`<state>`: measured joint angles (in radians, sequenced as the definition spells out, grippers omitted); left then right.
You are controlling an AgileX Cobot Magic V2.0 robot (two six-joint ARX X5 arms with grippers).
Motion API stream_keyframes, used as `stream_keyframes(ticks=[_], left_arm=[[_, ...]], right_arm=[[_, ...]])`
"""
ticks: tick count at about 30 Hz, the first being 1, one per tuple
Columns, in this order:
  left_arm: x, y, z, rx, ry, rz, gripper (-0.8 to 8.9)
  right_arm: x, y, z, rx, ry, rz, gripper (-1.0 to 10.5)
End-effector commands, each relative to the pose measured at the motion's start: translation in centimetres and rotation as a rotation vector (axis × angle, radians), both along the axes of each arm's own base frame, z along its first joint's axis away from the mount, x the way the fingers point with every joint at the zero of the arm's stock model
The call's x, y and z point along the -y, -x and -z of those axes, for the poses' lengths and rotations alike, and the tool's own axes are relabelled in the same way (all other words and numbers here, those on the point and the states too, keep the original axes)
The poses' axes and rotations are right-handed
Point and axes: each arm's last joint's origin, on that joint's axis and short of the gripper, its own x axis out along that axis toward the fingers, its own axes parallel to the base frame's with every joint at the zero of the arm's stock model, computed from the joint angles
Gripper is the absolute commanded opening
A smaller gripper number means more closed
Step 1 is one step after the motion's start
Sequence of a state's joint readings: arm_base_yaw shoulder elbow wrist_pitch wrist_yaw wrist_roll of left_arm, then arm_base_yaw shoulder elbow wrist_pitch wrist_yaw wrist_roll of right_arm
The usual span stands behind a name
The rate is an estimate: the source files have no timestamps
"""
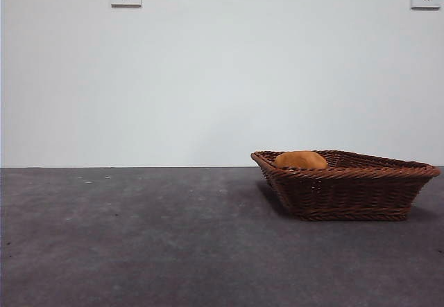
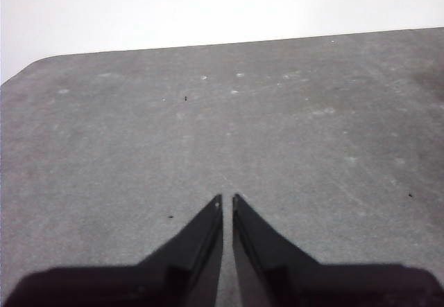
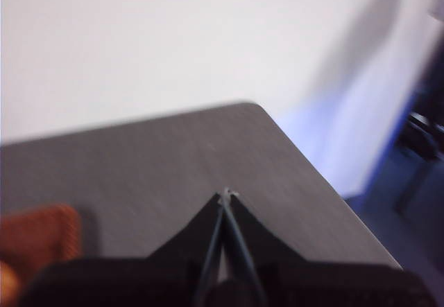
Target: Help me put the vegetables on the table into the basket
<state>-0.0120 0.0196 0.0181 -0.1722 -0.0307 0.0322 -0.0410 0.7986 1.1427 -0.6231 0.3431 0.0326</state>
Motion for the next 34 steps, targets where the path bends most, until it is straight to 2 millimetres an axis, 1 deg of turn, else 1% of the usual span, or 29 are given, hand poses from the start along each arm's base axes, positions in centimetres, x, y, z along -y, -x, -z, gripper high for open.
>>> stream_keyframes(ticks=[1, 4, 6, 8, 11, 16, 20, 24, 28, 32, 34], left_arm=[[0.0, -0.1, 0.2, -0.003, 0.003, 0.003, 0.28], [0.0, -0.1, 0.2, -0.003, 0.003, 0.003, 0.28], [0.0, -0.1, 0.2, -0.003, 0.003, 0.004, 0.28], [0.0, -0.1, 0.2, -0.003, 0.003, 0.003, 0.28], [0.0, -0.1, 0.2, -0.003, 0.003, 0.003, 0.28], [0.0, -0.1, 0.2, -0.003, 0.003, 0.003, 0.28], [0.0, -0.1, 0.2, -0.003, 0.003, 0.004, 0.28], [0.0, -0.1, 0.2, -0.003, 0.003, 0.003, 0.28], [0.0, -0.1, 0.2, -0.003, 0.003, 0.003, 0.28], [0.0, -0.1, 0.2, -0.003, 0.003, 0.003, 0.28], [0.0, -0.1, 0.2, -0.003, 0.003, 0.003, 0.28]], right_arm=[[0.1, 1.2, 3.5, -0.069, 0.02, 0.016, 0.0], [0.1, 2.5, 6.6, -0.112, 0.087, 0.013, 0.0], [0.3, 3.2, 8.8, -0.082, 0.103, 0.065, 0.0], [0.6, 3.4, 11.0, -0.042, 0.106, 0.106, 0.0], [0.7, 3.5, 13.8, 0.063, 0.062, 0.093, 0.0], [0.6, 3.6, 17.6, 0.215, 0.05, 0.085, 0.0], [0.4, 4.1, 20.4, 0.273, 0.048, 0.036, 0.0], [0.3, 4.3, 22.2, 0.288, 0.045, 0.007, 0.0], [0.0, 4.3, 23.2, 0.29, 0.034, -0.086, 0.0], [-0.3, 4.1, 23.9, 0.261, 0.015, -0.19, 0.0], [-0.4, 4.1, 24.1, 0.239, 0.008, -0.215, 0.0]])
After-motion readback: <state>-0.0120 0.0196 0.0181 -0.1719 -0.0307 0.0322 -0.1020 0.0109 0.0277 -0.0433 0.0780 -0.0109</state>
